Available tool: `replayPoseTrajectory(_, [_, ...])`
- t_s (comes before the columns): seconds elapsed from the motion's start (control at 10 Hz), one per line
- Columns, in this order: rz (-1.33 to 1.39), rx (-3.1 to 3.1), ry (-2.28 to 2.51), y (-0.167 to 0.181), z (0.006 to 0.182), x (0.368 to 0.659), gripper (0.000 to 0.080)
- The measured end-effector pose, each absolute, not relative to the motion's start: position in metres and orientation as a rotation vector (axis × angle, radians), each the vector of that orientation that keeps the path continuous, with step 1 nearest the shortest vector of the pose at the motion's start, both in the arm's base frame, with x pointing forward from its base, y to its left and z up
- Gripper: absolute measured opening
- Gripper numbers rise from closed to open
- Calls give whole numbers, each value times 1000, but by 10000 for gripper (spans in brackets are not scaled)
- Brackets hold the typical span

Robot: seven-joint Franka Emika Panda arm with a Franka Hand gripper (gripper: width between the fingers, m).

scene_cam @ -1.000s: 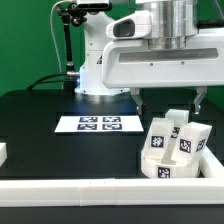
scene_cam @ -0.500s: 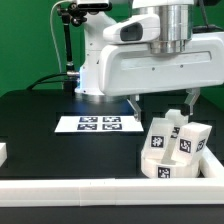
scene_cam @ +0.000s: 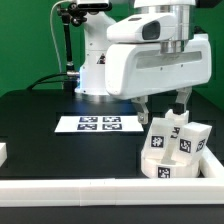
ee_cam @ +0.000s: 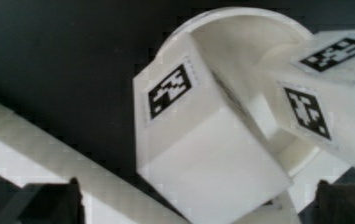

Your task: Assemble stool

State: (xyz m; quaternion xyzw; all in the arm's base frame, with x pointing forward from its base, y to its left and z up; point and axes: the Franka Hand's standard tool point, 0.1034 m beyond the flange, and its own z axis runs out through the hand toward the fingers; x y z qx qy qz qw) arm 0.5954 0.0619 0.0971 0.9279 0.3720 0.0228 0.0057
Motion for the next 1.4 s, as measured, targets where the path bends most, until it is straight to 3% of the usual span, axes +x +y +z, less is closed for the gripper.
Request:
replayPoseTrajectory(0.6, [11,2568,1716,49,91,593,648])
replayPoseTrajectory(1.0, [-13,2535,1750,45,83,590,648])
replayPoseTrajectory(1.2, [-17,2543,1740,44,81,590,425])
replayPoseTrajectory(1.3, [-17,2544,1738,43,81,590,425])
replayPoseTrajectory(1.4, [-17,2545,1737,43,81,590,335])
